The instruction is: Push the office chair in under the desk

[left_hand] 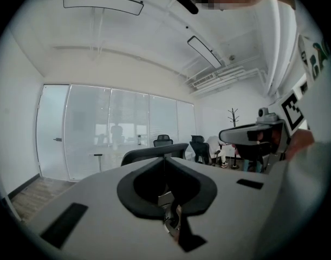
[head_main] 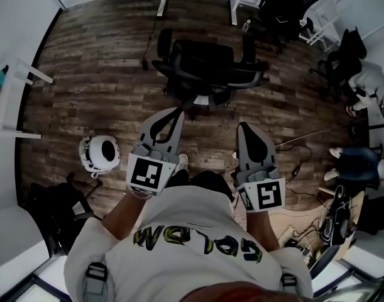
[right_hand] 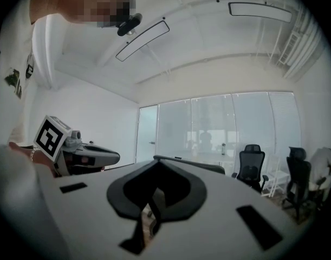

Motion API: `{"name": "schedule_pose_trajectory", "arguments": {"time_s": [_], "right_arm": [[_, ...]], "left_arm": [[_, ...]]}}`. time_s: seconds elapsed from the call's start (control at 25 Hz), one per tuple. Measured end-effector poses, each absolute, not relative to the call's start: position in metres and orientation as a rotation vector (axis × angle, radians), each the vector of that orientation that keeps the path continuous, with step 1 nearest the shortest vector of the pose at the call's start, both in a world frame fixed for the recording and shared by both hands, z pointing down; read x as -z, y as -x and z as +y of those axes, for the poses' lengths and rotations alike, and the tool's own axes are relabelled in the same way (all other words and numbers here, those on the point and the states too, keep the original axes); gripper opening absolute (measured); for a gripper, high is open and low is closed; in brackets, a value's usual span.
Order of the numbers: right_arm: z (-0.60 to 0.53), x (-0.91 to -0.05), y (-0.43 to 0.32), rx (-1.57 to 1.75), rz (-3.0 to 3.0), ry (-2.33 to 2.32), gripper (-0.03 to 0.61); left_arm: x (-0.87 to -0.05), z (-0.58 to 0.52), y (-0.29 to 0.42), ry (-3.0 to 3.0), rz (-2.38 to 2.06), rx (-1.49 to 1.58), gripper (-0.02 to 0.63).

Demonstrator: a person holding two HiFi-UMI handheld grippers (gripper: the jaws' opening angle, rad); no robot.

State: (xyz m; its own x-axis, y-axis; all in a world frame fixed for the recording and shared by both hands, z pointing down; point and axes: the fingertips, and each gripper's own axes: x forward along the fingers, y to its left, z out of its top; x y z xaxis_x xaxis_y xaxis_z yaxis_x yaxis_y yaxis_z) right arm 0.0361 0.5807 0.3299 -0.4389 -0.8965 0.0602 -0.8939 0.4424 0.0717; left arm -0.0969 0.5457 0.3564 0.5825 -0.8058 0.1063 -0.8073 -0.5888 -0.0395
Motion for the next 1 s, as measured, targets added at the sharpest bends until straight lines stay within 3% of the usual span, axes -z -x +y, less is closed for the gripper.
{"name": "schedule_pose_trajectory", "arguments": {"time_s": [0.52, 0.72, 1.0], "right_arm": [[0.553, -0.334, -0.07, 0.086, -2.574, -1.56, 0.012], [0.54, -0.348, -0.083, 0.159, -2.503, -1.496, 0.017], [0.507, -0.394, -0.125, 0.297, -2.298, -1.362, 0.093]], "left_arm": [[-0.363, 0.521, 0.078, -2.775, -1.458, -0.233, 0.017], [-0.382, 0.505, 0.084, -2.785, -1.445, -0.376, 0.08], [-0.444, 0.465, 0.105, -2.854, -1.362, -0.757, 0.162]]}}
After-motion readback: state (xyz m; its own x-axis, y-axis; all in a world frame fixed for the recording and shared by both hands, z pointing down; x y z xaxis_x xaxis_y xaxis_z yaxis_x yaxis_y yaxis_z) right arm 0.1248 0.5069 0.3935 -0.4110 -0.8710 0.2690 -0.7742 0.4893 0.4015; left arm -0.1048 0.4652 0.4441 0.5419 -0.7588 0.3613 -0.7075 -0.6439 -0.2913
